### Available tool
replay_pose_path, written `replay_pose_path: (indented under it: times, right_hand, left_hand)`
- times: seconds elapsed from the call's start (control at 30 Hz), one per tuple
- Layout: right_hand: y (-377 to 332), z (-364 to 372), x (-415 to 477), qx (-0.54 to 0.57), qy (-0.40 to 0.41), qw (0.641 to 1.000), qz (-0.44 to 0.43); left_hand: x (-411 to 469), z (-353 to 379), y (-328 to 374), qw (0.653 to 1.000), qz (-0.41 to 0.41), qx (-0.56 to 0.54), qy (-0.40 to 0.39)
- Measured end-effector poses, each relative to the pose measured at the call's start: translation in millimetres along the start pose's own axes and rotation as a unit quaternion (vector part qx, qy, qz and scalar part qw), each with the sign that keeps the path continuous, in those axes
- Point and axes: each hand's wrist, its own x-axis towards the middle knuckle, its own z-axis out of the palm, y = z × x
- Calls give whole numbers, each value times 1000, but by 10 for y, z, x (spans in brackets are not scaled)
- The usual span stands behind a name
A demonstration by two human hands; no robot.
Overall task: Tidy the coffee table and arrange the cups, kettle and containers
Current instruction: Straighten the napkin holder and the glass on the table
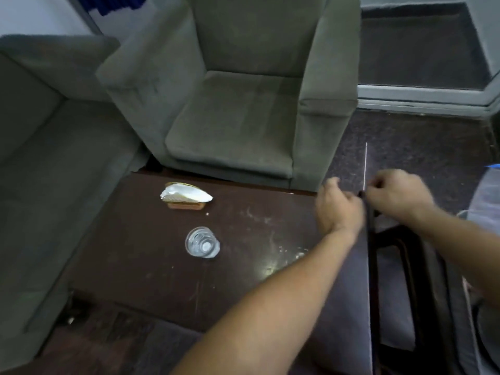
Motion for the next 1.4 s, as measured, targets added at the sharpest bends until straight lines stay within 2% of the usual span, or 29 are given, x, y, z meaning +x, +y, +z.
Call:
replay_pose_path:
  times: [0.17, 0.3, 0.43, 0.57, 0.77, 1.0, 1.13, 1.23, 1.3, 1.4]
  right_hand:
    - [-1325, 924, -436, 149, -26, 986, -70]
    - [-1937, 1743, -759, 142, -118, 975, -125]
    - [-2300, 2374, -894, 116, -195, 964, -137]
    - [-2567, 2777, -841, 110, -155, 975, -118]
    - [-2878, 3070, -676, 114, -61, 987, -97]
    - [-3086, 3259, -436, 120, -40, 988, -87]
    - [-3154, 3274, -210, 103, -34, 990, -95]
    - [-3208, 3275, -62, 86, -45, 991, -94]
    - [-3249, 3290, -26, 87, -58, 991, -86]
    - [-3284, 3336, -65, 116, -84, 988, -57]
  left_hand:
    - [523, -1254, -806, 995, 0, 49, 92]
    - [868, -2293, -1530, 984, 34, 92, 148]
    - [1187, -3129, -2221, 958, 80, 241, 136]
    - [1450, -3622, -2728, 929, 104, 341, 95]
    - [1984, -3782, -2954, 906, 128, 401, -50]
    - [2403, -3687, -2985, 903, 126, 399, -96]
    - [2425, -3664, -3089, 903, 138, 399, -74]
    - [2354, -3666, -3095, 887, 142, 437, -45]
    - [2246, -3632, -3090, 893, 113, 435, -5]
    - [2024, -3504, -3111, 925, 29, 374, 56]
